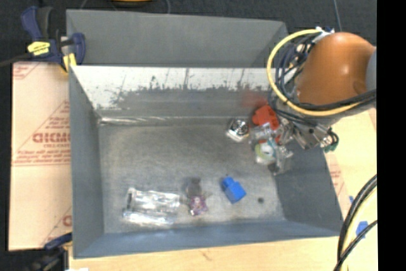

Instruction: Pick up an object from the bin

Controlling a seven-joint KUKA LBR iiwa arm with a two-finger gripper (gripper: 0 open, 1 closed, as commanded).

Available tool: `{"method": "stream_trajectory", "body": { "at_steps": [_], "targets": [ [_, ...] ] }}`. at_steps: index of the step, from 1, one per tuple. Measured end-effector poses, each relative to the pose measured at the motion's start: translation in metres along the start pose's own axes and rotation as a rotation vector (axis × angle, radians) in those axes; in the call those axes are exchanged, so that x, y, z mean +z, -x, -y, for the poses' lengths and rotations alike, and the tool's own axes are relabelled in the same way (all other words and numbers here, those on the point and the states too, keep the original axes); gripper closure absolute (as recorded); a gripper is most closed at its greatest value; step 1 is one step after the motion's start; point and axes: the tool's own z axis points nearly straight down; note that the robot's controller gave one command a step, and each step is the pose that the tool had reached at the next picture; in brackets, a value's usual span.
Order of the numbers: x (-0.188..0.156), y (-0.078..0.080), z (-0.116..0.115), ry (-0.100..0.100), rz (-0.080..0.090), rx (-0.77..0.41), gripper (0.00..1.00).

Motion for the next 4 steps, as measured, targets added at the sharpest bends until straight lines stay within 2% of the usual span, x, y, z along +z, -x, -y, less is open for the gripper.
{"method": "stream_trajectory", "body": {
  "at_steps": [1, 2, 3, 4],
  "targets": [
    [0.005, -0.001, 0.000, 0.004, -0.006, 0.001, 0.00],
    [0.100, -0.046, -0.064, 0.009, -0.005, -0.154, 0.00],
    [0.112, -0.027, -0.087, 0.008, -0.007, -0.251, 0.00],
    [0.112, -0.040, -0.021, 0.005, -0.006, -0.437, 0.00]
  ]
}}
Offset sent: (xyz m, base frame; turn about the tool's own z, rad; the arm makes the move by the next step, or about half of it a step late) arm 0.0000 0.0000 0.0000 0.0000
